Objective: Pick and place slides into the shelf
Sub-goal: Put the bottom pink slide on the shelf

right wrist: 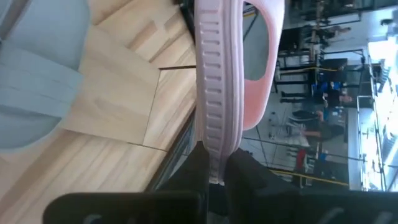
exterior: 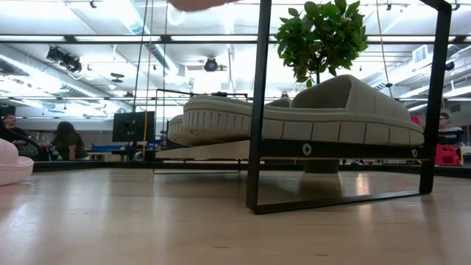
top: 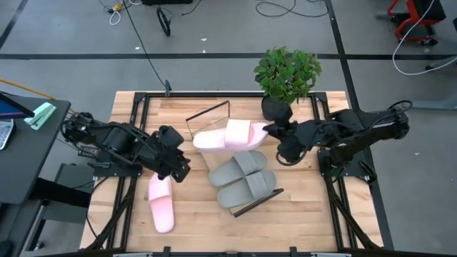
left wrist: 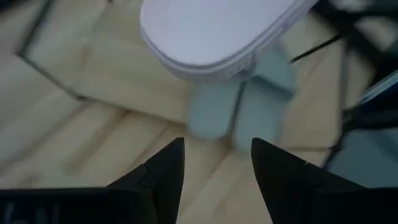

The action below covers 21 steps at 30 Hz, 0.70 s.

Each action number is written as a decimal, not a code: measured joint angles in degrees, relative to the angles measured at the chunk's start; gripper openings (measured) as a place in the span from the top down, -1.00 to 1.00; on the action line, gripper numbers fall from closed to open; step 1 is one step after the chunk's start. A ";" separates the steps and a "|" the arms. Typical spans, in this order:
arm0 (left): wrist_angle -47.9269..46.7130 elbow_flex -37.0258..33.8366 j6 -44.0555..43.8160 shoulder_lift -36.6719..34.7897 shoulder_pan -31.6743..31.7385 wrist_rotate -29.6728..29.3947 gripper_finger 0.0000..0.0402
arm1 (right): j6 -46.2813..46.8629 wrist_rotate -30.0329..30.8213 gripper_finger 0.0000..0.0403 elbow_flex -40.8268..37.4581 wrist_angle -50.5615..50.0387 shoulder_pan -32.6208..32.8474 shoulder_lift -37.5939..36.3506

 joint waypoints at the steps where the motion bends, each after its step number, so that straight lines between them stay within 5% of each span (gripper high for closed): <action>1: 4.22 -3.30 -0.84 -1.89 0.25 0.06 0.07 | 0.19 0.11 0.85 0.00 -0.21 0.21 -0.51; 8: 44.74 -29.49 -6.38 -17.99 0.22 -0.48 0.12 | 0.75 3.13 0.86 0.00 -4.38 3.41 -2.50; 14: 77.71 -50.41 -15.23 -27.44 0.29 -6.92 0.05 | 1.72 5.21 0.86 0.00 -5.00 6.39 -2.95; 21: 92.18 -63.49 -27.73 -28.19 0.21 -7.39 -0.08 | 1.75 5.79 0.86 0.00 -4.87 8.47 -2.93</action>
